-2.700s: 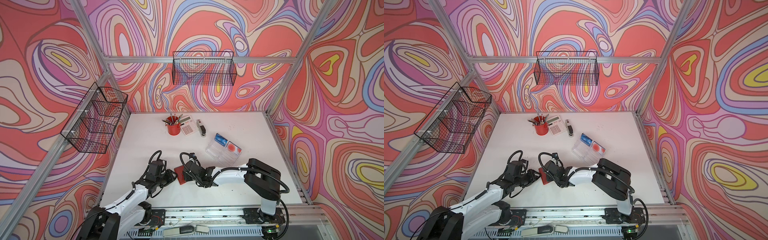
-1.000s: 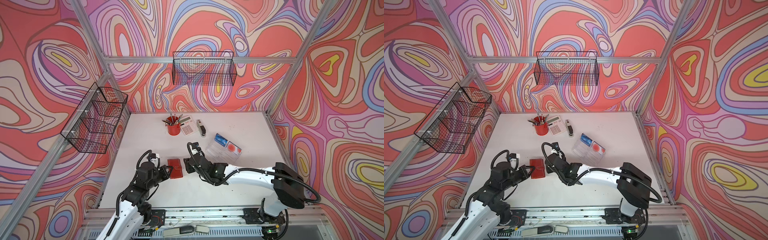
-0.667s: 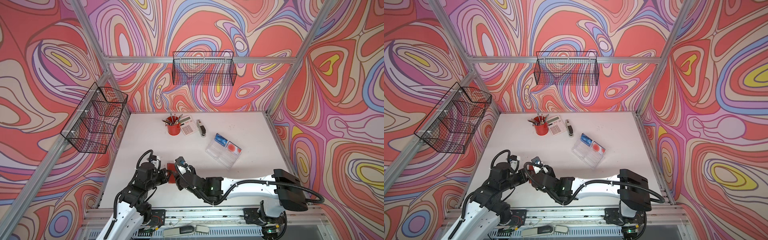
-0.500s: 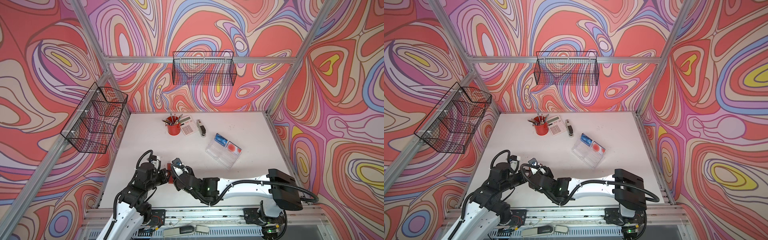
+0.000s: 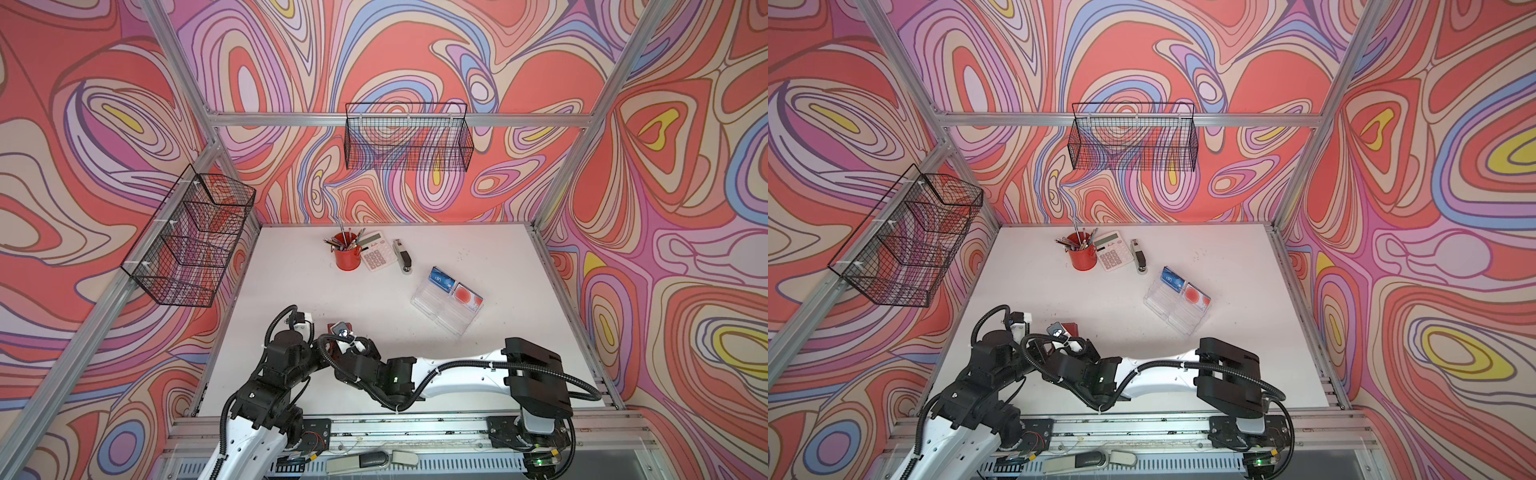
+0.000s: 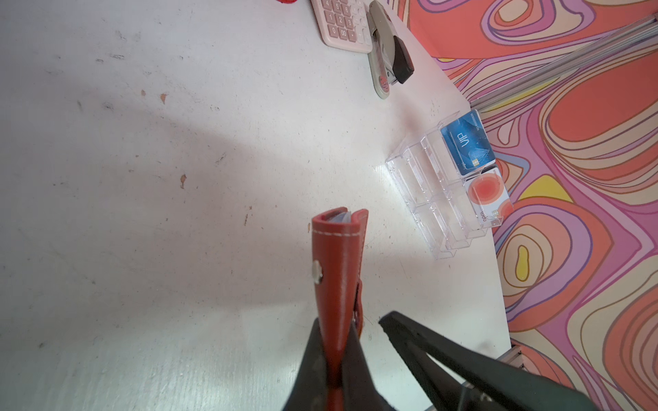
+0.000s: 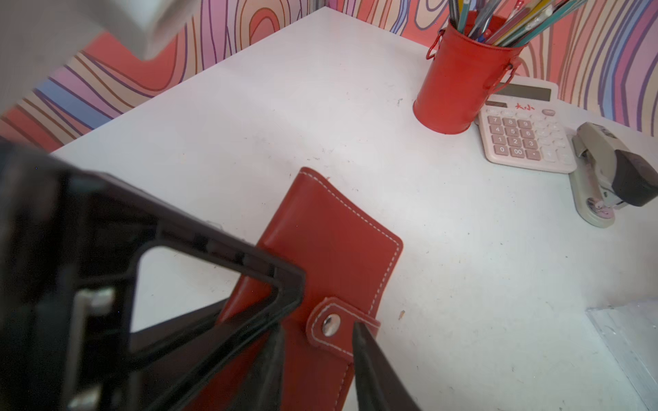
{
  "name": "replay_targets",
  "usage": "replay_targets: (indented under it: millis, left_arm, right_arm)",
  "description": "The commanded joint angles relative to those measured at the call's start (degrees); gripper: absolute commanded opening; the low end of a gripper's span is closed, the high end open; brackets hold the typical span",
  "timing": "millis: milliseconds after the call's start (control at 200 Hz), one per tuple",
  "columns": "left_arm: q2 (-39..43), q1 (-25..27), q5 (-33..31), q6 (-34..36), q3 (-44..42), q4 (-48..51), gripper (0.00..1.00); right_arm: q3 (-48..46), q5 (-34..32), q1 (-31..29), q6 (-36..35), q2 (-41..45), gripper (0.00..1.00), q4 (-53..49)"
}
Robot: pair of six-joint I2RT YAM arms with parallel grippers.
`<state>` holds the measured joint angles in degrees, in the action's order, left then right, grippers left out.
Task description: Put the credit cards into the card holder
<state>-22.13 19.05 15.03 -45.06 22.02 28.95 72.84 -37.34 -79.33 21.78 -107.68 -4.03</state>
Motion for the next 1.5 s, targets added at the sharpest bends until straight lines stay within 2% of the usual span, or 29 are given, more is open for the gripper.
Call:
replay_targets:
  millis: [0, 120, 531, 1042, 1277, 1422, 1492]
  left_arm:
    - [0.0, 0.2, 4.1, -0.8, 1.0, -1.3, 0.0]
    - [1.3, 0.3, 3.0, -1.0, 1.1, -0.4, 0.0]
    - [1.7, 0.3, 3.6, -1.0, 1.7, 0.3, 0.0]
    - [3.3, 0.3, 1.2, -1.7, 1.2, 1.0, 0.0]
    - [1.4, 0.2, 0.7, -1.0, 0.2, -1.0, 0.0]
    - [-0.4, 0.3, -1.5, -1.7, -1.3, -1.3, 0.0]
    - [-0.4, 0.3, -0.4, -2.2, -2.1, -2.0, 0.0]
  right_arm:
    - [1.1, -2.8, 0.2, 0.8, -1.6, 0.33, -2.3]
    - [1.2, -3.0, 0.2, 0.8, -1.9, 0.3, -2.4]
    - [2.3, -3.7, 0.2, 1.2, -2.7, 0.0, -3.6]
    - [-1.9, -2.2, 0.3, 1.4, 0.8, 0.0, 0.8]
    - [-2.9, -1.4, 1.1, 2.1, 2.0, 0.0, 1.1]
    - [-3.5, -5.1, 1.1, 0.0, 2.4, 0.0, 2.8]
    - [-4.3, -6.3, 1.0, -1.1, 2.6, 0.0, 4.4]
